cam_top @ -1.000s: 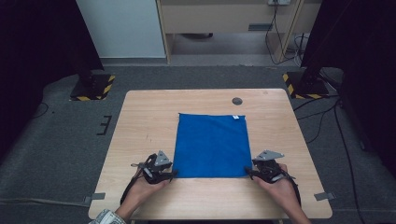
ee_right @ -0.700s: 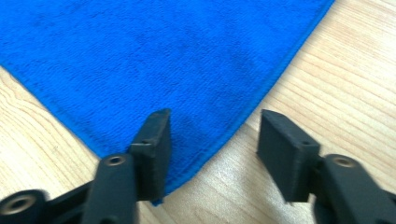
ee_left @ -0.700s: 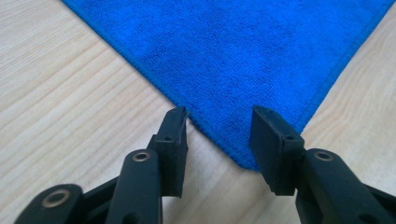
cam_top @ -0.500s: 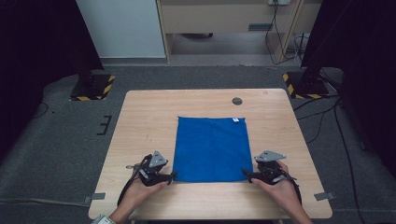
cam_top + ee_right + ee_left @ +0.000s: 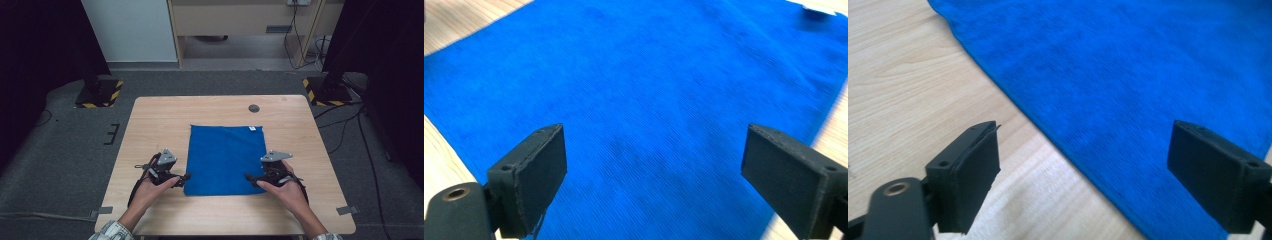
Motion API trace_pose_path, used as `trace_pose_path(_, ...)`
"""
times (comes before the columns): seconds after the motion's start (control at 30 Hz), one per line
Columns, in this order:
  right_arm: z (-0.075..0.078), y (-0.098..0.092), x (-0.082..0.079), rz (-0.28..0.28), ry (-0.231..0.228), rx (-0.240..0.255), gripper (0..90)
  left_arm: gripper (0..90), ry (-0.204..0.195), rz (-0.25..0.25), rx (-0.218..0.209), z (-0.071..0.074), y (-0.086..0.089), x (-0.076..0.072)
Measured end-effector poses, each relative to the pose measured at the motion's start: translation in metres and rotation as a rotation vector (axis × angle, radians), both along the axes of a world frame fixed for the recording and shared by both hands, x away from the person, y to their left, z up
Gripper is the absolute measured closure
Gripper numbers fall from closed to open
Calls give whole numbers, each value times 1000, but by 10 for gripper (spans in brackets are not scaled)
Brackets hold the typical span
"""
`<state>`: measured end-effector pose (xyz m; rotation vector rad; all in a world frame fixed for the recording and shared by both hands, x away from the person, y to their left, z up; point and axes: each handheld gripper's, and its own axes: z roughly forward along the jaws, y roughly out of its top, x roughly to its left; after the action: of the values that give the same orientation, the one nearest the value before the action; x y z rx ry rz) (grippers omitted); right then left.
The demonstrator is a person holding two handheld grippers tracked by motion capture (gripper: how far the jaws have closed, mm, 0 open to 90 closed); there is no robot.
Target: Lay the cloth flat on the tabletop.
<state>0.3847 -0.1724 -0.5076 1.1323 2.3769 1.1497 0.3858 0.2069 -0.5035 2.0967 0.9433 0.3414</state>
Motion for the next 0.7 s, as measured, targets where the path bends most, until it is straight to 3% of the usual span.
trace_pose_path(0.7,9,47,10,78,-13,-26,140,89,-14,20,-6,12,-3,20)
